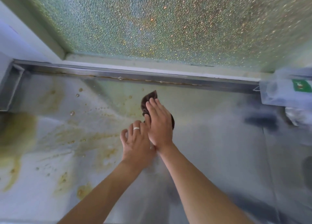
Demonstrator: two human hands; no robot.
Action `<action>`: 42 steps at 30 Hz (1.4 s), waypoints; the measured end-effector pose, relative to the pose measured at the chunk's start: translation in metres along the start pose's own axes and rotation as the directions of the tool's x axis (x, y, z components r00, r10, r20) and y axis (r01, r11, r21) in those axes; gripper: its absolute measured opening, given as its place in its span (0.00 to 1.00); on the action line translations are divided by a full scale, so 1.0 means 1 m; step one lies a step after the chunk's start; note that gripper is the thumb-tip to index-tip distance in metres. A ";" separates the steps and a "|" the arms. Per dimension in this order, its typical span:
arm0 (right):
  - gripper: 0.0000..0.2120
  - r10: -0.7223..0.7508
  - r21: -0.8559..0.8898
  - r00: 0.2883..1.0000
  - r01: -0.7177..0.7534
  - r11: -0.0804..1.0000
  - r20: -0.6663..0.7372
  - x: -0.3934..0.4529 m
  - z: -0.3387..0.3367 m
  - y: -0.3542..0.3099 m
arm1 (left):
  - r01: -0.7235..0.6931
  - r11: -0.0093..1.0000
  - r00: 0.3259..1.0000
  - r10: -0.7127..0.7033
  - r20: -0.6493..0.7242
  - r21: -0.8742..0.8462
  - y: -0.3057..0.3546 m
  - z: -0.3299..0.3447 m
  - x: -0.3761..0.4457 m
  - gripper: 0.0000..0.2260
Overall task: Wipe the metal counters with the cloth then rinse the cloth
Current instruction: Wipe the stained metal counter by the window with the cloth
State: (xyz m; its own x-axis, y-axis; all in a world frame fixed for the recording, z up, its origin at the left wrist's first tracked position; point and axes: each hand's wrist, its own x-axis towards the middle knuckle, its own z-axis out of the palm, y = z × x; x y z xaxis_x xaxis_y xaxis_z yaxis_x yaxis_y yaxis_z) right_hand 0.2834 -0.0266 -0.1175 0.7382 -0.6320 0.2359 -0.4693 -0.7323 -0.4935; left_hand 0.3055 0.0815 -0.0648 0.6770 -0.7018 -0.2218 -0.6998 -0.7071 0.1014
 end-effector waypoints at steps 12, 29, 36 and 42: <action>0.10 0.200 0.132 0.944 -0.170 0.976 -0.261 0.015 -0.060 0.065 | -0.006 0.999 1.000 0.006 -0.004 0.044 -0.002 -0.017 0.038 0.37; 0.24 0.313 -0.170 0.925 -0.351 0.921 -0.217 0.069 0.023 0.009 | 0.015 0.993 0.977 -0.039 -0.210 -0.114 -0.035 -0.018 0.090 0.15; 0.22 0.229 -0.079 0.959 -0.245 0.966 -0.168 0.077 0.055 -0.044 | 0.087 0.980 0.932 -0.143 -0.334 -0.178 -0.062 -0.023 0.090 0.09; 0.11 0.018 0.017 0.994 -0.016 1.000 -0.111 0.076 0.033 -0.040 | 0.069 0.981 0.939 -0.126 -0.320 -0.183 -0.072 -0.034 0.083 0.15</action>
State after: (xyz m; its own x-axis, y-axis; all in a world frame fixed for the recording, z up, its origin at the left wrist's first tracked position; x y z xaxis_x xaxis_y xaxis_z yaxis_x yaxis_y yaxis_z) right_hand 0.3744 -0.0366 -0.1072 0.6713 -0.6691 0.3188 -0.4724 -0.7177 -0.5117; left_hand 0.4199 0.0716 -0.0576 0.7970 -0.5974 0.0896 -0.5975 -0.7579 0.2617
